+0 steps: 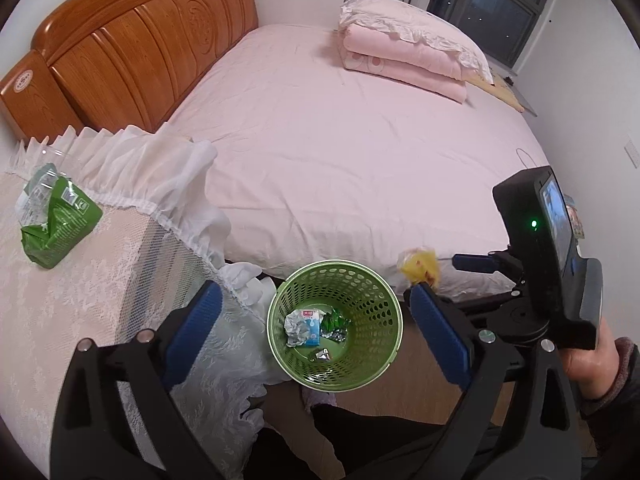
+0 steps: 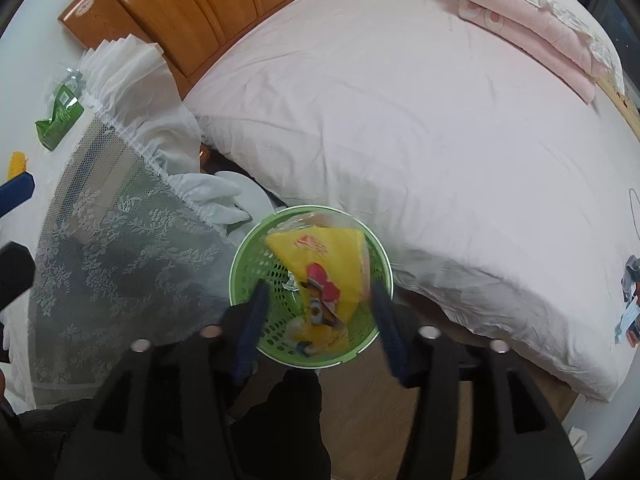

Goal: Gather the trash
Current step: 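Drop the yellow wrapper with the right tool while the left tool drops the green wrapper into the wastebasket, then reach to the bed and grasp the yellow mesh net with the right tool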

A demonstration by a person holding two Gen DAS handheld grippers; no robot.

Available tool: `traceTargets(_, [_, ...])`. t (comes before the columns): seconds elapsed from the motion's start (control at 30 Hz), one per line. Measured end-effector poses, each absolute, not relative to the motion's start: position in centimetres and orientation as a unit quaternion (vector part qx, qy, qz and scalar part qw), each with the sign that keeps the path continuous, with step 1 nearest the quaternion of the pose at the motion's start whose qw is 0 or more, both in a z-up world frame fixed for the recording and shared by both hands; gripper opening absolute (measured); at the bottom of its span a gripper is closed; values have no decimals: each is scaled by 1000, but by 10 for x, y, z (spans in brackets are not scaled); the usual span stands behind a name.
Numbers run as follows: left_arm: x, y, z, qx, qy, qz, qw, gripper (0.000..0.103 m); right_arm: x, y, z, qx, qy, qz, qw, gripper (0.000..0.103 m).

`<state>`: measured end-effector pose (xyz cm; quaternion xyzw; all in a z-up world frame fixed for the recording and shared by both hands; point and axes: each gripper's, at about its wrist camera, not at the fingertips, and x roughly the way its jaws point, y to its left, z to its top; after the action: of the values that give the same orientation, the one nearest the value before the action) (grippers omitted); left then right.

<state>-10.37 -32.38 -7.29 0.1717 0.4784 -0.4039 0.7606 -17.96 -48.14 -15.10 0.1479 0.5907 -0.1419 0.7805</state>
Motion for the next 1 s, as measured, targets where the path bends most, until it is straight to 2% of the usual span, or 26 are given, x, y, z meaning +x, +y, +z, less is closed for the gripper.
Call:
traceTargets(0.07, [-98,-316,-68,165,476,-393,769,91,-171,-473,-153,132,594,-144,781,97])
traceTargets(0.1, [-94,-312,-66,162,474,-387,774,92,-167,-469,-154,125,597,-142,779,98])
traceTargets(0.63, [-42,-197,-39,89,461,-258,844,92,-90,-387,-98,64,544,-62,835,100])
traceTargets(1.0, [-26,-143,-41,53,470,-208,856,92,-60,-334,-85,42,540,-23,840,100])
